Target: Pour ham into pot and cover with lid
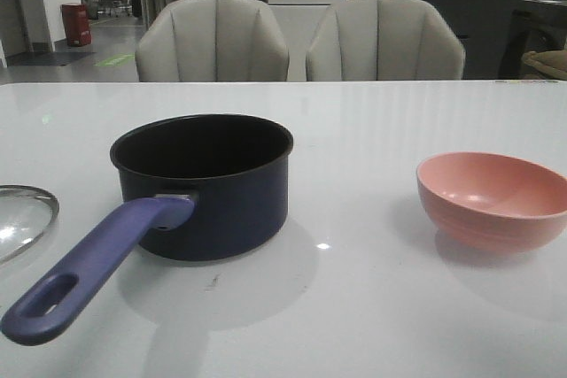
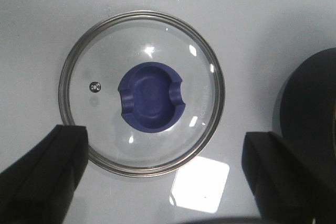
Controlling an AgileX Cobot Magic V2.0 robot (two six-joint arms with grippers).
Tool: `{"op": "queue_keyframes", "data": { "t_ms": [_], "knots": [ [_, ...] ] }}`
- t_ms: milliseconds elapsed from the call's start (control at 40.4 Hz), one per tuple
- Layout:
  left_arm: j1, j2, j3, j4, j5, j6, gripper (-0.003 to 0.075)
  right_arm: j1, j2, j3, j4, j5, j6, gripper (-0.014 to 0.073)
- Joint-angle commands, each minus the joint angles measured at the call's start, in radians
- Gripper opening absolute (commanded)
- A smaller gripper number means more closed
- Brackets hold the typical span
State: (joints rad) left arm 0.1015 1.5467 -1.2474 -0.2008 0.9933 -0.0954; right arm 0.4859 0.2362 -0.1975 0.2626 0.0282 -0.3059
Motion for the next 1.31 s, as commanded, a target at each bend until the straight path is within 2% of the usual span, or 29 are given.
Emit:
{"op": "queue_keyframes", "data": {
  "t_ms": [0,223,297,445,841,1286],
  "knots": [
    [-0.001,0.031,-0.073,-0.012,0.002,-0.028,0.0625,0.001,0.008,-0.029,-0.005,-0.088,-0.004,0.0146],
    [-0.024,0.138,-0.125,0.005,0.008,-0.030,0.0625,0.001,0.008,-0.029,-0.005,-0.088,-0.004,0.0146],
    [-0.048,0.170,-0.131,0.042,0.008,-0.030,0.0625,0.001,0.008,-0.029,-0.005,-0.088,-0.004,0.0146],
    [-0.068,0.214,-0.132,0.146,0.006,-0.113,0.0625,0.001,0.008,-0.029,-0.005,-0.088,-0.004,0.0146],
    [-0.068,0.288,-0.132,0.056,-0.014,-0.129,0.0625,0.001,0.008,-0.029,-0.005,-0.088,-0.004,0.0146],
    [-0.068,0.352,-0.132,0.055,-0.011,-0.129,0.0625,0.001,0.008,-0.029,-0.005,-0.088,-0.004,0.0146]
  ]
}}
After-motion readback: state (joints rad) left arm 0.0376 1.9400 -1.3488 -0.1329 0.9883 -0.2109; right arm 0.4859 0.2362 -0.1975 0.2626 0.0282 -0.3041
